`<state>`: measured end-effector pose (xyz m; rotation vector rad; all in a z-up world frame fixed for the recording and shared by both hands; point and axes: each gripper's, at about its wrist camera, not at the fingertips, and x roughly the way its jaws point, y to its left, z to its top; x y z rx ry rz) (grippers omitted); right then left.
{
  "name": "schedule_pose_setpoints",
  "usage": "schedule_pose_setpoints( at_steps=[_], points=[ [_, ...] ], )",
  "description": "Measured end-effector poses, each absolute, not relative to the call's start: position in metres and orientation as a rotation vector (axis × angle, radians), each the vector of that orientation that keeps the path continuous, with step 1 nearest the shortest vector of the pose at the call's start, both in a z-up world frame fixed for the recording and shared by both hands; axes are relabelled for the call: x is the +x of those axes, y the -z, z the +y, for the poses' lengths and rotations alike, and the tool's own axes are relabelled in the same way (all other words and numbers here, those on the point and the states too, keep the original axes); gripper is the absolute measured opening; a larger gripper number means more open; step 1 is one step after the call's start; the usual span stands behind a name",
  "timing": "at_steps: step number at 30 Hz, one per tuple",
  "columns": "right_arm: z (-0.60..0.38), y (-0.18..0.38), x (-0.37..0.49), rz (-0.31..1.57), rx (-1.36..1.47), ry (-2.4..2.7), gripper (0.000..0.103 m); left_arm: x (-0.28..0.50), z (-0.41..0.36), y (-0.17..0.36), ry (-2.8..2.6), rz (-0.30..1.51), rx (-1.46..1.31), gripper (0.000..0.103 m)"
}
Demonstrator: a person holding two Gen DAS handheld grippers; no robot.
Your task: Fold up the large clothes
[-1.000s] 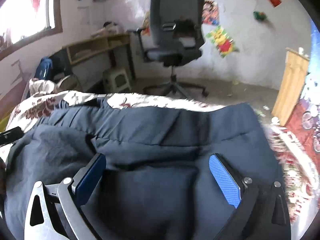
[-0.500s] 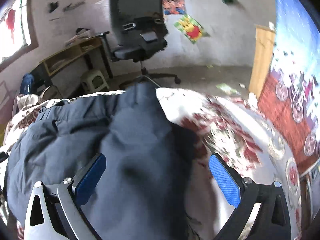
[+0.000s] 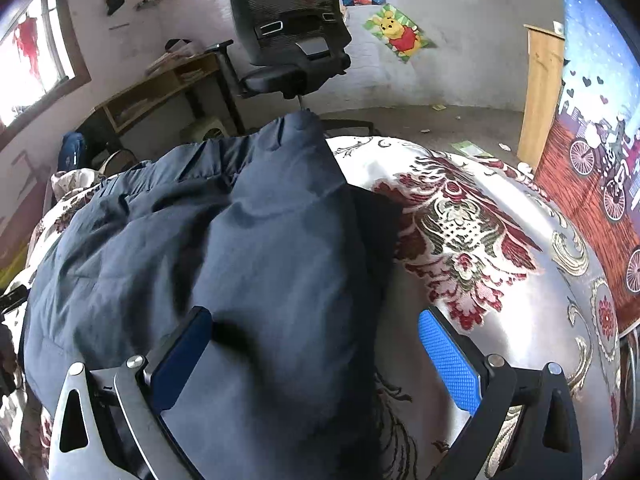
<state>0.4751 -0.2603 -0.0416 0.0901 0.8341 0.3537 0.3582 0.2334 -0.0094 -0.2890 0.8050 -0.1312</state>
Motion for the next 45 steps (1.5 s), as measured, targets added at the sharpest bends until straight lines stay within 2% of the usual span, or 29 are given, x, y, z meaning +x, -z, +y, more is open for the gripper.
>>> schedule_pose_setpoints(
  at_steps=[3, 8, 12, 17, 19, 23, 25, 27, 45],
  points=[
    [-0.255, 0.04, 0.477, 0.826, 0.085, -0.358, 0.101, 0.363, 0.23, 0.013, 0.138, 0.831, -0.289, 0.074],
    [-0.245, 0.044, 0.482, 0.844, 0.064, -0.375, 0.098, 0.366, 0.23, 0.019, 0.142, 0.857, -0.311, 0.072],
    [-0.249, 0.052, 0.487, 0.89, 0.061, -0.376, 0.099, 0.37, 0.233, 0.022, 0.153, 0.89, -0.323, 0.074],
    [-0.264, 0.067, 0.498, 0.97, 0.184, -0.417, 0.099, 0.376, 0.235, 0.028, 0.162, 0.928, -0.325, 0.076],
    [-0.269, 0.075, 0.503, 1.005, 0.231, -0.437, 0.103, 0.378, 0.235, 0.031, 0.157, 0.945, -0.314, 0.084],
    [-0.279, 0.087, 0.51, 1.045, 0.325, -0.493, 0.103, 0.381, 0.238, 0.038, 0.166, 0.972, -0.335, 0.089],
    [-0.28, 0.087, 0.51, 1.044, 0.325, -0.503, 0.103, 0.384, 0.243, 0.044, 0.169, 0.999, -0.364, 0.097],
    [-0.28, 0.087, 0.508, 1.04, 0.316, -0.509, 0.103, 0.387, 0.246, 0.05, 0.17, 1.023, -0.399, 0.101],
    [-0.267, 0.095, 0.495, 0.979, 0.292, -0.521, 0.103, 0.388, 0.26, 0.067, 0.272, 1.037, -0.507, 0.102]
  ],
)
